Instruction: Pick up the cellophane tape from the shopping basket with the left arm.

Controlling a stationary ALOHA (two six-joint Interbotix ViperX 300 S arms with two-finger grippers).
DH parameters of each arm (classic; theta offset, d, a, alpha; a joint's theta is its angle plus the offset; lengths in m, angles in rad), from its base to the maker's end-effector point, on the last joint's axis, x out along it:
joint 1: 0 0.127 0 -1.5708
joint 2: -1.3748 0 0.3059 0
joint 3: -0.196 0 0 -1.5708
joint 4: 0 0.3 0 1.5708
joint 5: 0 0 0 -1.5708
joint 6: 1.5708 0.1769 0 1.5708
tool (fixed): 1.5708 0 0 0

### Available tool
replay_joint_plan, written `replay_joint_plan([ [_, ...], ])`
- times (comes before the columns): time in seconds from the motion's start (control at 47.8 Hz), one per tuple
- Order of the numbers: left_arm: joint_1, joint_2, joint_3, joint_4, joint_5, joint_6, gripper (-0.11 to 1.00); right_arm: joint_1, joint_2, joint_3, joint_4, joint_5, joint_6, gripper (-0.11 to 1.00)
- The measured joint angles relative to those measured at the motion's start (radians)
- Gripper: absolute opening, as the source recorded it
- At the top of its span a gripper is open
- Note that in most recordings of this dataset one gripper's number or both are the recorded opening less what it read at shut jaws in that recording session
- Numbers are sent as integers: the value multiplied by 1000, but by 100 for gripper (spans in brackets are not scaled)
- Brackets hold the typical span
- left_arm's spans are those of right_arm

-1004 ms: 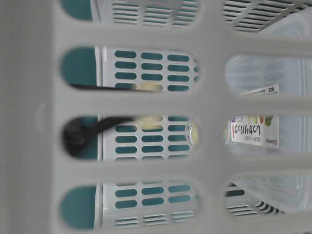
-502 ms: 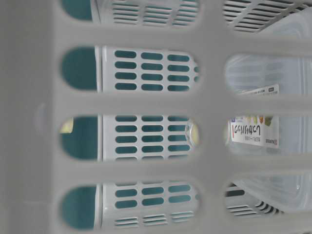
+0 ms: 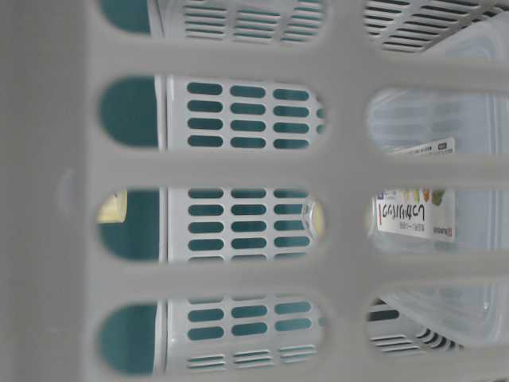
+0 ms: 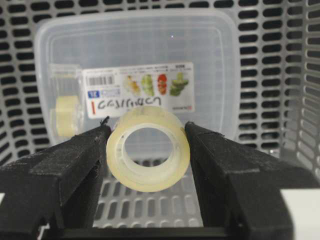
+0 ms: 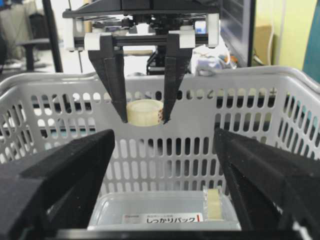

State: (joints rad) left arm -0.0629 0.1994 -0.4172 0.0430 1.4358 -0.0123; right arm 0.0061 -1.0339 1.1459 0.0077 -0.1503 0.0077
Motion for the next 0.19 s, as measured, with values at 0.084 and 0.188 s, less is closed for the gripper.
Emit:
replay_joint_plan([
  [0.084, 0, 0, 2, 0, 0, 0, 50, 0, 0, 0, -2, 0, 2, 78],
  [0.188, 0, 0, 0, 0, -2, 0, 50, 0, 0, 0, -2, 0, 2, 78],
])
